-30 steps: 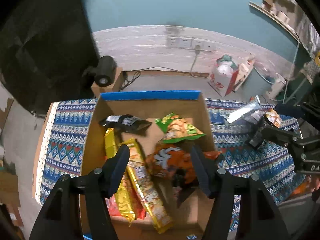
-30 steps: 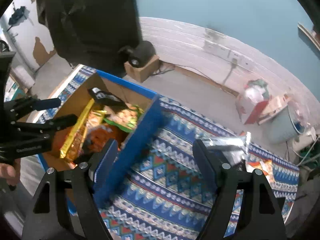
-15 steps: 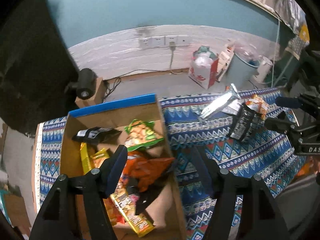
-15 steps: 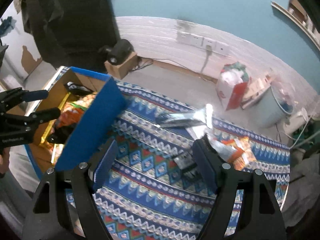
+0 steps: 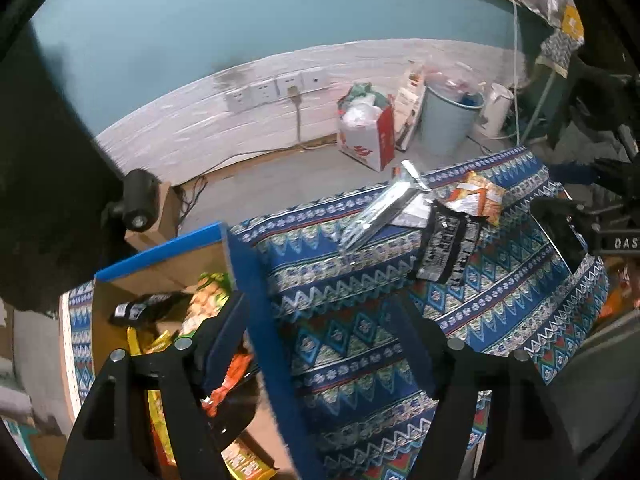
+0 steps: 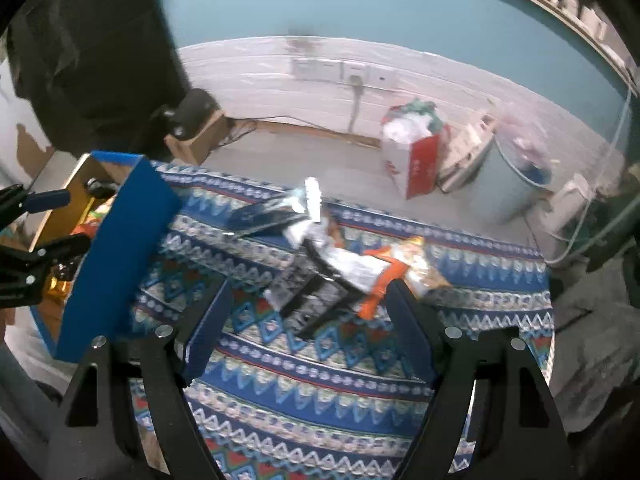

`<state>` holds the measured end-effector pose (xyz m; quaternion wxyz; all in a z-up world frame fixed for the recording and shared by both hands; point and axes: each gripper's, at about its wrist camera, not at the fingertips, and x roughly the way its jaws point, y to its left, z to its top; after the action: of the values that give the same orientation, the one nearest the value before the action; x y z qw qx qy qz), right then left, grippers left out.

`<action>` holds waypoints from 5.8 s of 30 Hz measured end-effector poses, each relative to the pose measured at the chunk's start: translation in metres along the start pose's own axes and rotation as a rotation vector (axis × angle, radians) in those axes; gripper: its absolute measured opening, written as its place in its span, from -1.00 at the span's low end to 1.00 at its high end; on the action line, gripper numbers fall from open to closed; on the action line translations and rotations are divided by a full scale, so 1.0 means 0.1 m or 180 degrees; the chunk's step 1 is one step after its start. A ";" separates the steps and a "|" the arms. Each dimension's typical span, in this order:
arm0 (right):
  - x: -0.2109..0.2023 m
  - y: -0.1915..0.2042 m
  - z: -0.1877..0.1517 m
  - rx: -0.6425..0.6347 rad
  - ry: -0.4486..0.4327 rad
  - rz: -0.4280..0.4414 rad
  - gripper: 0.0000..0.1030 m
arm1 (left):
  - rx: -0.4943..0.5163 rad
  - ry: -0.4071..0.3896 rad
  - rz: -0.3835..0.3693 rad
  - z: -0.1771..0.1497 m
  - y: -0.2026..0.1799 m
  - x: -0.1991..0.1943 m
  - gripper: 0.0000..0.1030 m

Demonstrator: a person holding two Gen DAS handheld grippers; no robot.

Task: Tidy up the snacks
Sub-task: 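Move both open tools from the box back over the snacks on the mat, then grasp the silver foil bag with left tool while right tool grasps the beige chip bag, then carry the silver bag and beige chip bag into the box and release both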

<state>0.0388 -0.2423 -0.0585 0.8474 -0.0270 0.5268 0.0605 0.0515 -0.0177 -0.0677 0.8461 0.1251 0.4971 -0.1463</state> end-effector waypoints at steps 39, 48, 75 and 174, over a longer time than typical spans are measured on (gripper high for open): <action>1.44 -1.06 0.03 -0.0804 0.0841 -0.0142 0.51 | 0.0879 0.0599 -0.0094 0.81 -0.70 1.92 0.50; 1.65 -0.97 -0.02 -0.0958 0.0996 -0.0073 0.47 | 0.1011 0.0595 -0.0055 0.79 -0.75 2.09 0.40; 1.28 -1.31 -0.29 -0.0142 0.0957 -0.0332 -0.19 | 0.0597 0.0635 -0.0054 0.38 -0.75 1.58 -0.50; 0.91 2.88 0.90 -0.1134 0.0473 0.0957 -0.19 | -0.1225 0.0206 0.0679 -1.01 1.88 -0.18 0.29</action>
<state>0.1208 0.0599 -0.0945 0.7697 -0.1016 0.5667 0.2758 0.0323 0.1947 -0.0876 0.8486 0.0178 0.5267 0.0457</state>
